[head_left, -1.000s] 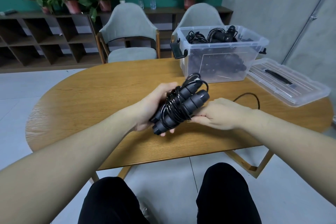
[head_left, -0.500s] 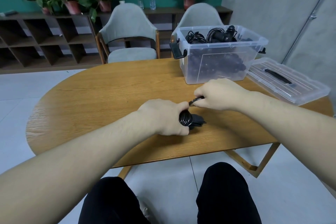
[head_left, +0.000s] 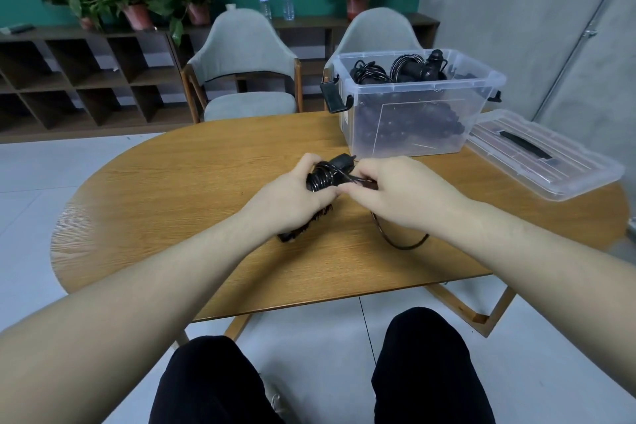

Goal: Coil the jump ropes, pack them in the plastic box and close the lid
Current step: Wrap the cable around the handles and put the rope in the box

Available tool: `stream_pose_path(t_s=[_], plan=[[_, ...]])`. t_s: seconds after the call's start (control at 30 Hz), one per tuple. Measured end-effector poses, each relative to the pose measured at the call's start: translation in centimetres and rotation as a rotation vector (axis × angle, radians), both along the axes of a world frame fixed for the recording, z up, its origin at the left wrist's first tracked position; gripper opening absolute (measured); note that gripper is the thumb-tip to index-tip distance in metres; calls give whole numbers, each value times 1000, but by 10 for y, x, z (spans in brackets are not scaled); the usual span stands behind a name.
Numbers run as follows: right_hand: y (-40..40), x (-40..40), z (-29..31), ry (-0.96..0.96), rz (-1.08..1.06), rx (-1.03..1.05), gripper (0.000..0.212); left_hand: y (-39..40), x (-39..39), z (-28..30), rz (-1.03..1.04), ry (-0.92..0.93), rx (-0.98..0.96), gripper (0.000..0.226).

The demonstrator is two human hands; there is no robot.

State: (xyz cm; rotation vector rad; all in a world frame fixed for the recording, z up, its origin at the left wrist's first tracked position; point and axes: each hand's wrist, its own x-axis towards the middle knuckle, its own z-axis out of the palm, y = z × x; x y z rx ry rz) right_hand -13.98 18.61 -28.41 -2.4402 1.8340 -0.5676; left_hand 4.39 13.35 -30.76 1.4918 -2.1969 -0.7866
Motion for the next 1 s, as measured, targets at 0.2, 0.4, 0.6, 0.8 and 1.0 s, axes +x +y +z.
stream_pose_path(t_s=[0.2,0.4,0.6,0.8,1.0], plan=[[15,-6,-19,317,-88,-116,35,9,2,-7,102,420,148,43],[20,-2,-28,261,-65,-205,20,20,0,-5,60,688,432,33],[25,-3,-40,60,30,-348,22,28,-8,-10,58,822,716,25],[24,-18,-49,241,72,-423,32,27,-4,-14,18,778,725,28],[22,-26,-55,549,158,-398,32,29,-4,-19,-5,664,712,22]])
